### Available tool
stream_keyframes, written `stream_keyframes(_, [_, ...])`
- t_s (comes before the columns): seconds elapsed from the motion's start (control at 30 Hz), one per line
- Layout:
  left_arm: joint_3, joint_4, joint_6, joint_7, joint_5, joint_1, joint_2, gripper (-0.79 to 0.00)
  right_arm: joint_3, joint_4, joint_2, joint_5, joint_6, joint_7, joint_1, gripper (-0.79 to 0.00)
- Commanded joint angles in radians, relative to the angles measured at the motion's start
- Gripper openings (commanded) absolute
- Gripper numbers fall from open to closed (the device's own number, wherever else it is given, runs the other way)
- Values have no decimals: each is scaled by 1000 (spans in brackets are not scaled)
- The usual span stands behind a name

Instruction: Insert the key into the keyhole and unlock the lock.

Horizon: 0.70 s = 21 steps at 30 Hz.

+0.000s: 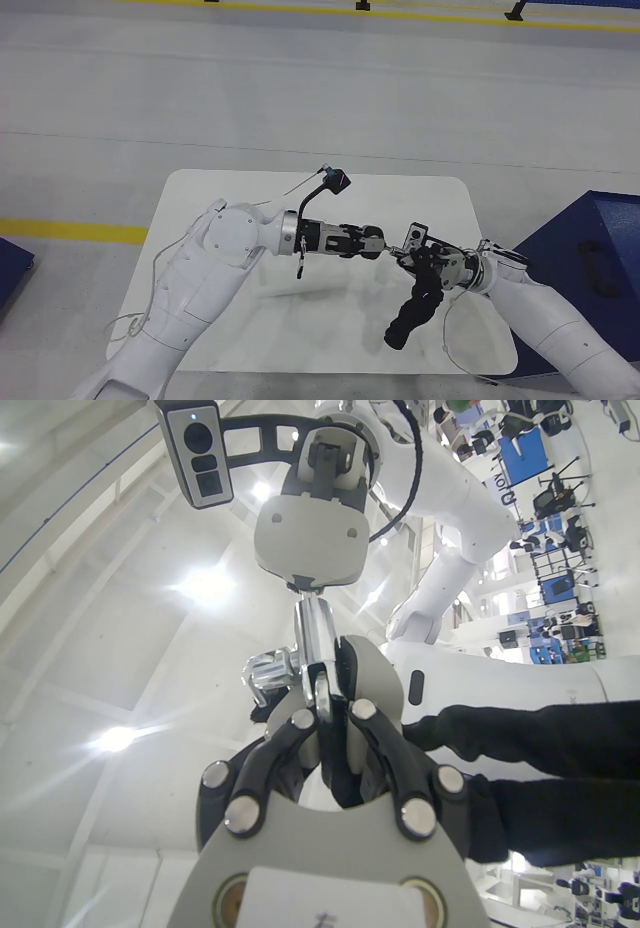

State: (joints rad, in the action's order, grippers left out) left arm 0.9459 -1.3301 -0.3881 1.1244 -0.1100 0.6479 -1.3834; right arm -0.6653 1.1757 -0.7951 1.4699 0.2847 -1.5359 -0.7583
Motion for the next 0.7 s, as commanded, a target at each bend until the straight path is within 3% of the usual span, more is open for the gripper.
stream_keyframes(0.0, [0, 0, 0, 0, 0, 0, 0, -785, -1, 0, 0, 0, 0, 0, 1, -785])
stream_keyframes(0.43, [0, 0, 0, 0, 0, 0, 0, -785, -1, 0, 0, 0, 0, 0, 1, -785])
stream_keyframes(0.47, [0, 0, 0, 0, 0, 0, 0, -477, -1, 0, 0, 0, 0, 0, 1, -785])
stream_keyframes(0.5, [0, 0, 0, 0, 0, 0, 0, 0, -1, 0, 0, 0, 0, 0, 1, -785])
stream_keyframes(0.67, [0, 0, 0, 0, 0, 0, 0, 0, -1, 0, 0, 0, 0, 0, 1, -785])
